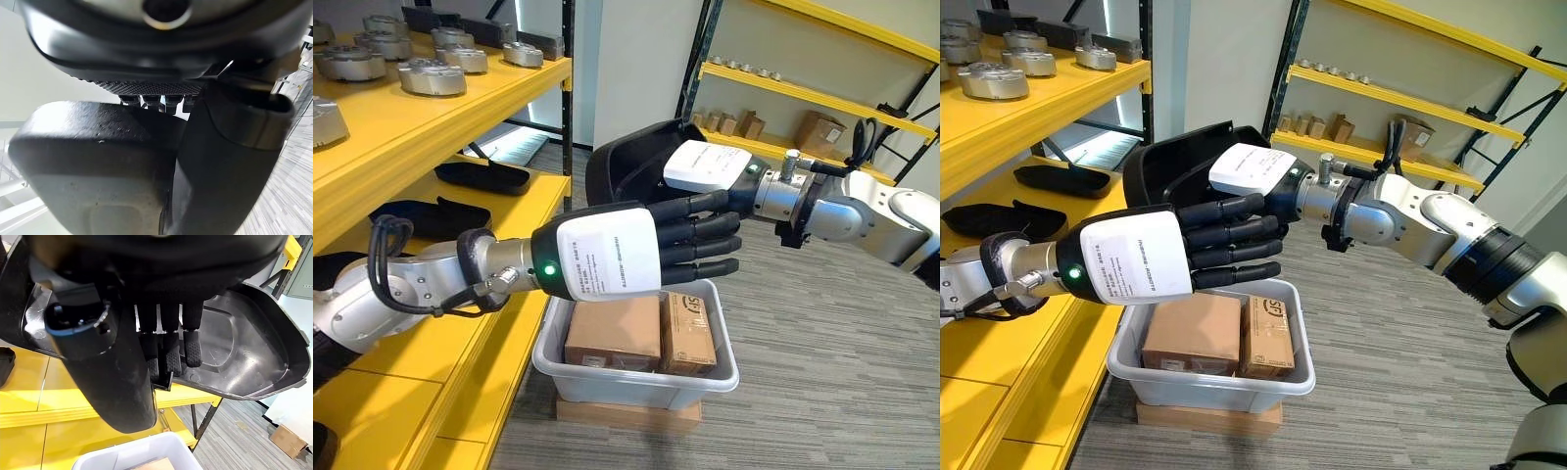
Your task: Move parts from the plastic box to the shelf.
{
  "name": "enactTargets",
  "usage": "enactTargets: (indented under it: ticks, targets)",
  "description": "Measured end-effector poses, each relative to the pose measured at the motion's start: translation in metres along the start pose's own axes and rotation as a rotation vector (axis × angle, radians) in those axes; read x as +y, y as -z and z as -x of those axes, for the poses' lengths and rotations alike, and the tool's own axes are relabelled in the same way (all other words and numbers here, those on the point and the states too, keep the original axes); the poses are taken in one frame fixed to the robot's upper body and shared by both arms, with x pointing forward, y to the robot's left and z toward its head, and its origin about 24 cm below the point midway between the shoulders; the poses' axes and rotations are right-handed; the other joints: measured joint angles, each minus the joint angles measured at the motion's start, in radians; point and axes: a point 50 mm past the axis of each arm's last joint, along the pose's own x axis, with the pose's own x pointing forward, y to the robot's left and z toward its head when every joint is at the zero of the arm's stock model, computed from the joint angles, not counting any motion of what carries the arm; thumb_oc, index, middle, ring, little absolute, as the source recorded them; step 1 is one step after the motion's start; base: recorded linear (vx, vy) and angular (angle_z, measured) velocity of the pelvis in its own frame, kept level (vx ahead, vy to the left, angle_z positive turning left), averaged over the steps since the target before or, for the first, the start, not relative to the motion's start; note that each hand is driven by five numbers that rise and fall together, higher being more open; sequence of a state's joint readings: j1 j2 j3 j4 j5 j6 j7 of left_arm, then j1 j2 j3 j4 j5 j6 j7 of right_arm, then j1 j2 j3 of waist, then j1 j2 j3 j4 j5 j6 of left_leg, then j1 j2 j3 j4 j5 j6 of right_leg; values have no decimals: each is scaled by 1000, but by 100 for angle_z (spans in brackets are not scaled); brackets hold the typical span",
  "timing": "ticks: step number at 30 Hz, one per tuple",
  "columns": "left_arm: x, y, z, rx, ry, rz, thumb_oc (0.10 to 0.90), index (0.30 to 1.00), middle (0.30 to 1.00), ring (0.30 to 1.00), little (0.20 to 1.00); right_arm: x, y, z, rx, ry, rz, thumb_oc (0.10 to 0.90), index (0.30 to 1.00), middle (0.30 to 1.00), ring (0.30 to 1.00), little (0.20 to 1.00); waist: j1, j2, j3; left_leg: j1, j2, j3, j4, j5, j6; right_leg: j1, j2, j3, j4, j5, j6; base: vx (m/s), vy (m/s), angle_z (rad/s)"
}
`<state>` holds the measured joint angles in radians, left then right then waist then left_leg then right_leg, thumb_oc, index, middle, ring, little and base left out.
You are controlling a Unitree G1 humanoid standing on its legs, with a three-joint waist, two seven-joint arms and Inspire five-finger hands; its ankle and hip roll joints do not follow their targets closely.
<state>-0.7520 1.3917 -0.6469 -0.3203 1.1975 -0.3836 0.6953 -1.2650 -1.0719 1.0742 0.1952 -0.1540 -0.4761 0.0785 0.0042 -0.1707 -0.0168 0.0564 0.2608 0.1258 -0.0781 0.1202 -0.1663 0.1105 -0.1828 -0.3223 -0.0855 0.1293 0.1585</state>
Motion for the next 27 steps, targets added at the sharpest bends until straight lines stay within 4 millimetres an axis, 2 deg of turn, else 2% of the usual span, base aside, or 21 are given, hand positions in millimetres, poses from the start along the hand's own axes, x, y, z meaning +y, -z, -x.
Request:
enactTargets:
  ticks: [8, 27]
  targets:
    - [-14, 2, 11, 28, 64, 16, 900, 1000, 1000, 1000, 1000, 2, 0, 0, -1, -7, -5, 400, 300, 300, 300, 300, -1, 7, 5, 0, 0, 1, 0, 0, 0, -1, 0, 1, 0, 0, 0, 0, 0, 0]
    - [-17, 6, 17, 35, 81, -23, 900, 1000, 1000, 1000, 1000, 3, 0, 0, -4, -21, -26, 400, 300, 300, 300, 300, -2, 15, 6, 0, 0, 3, 0, -2, 0, -2, -1, 2, 0, -2, 1, 0, 0, 0]
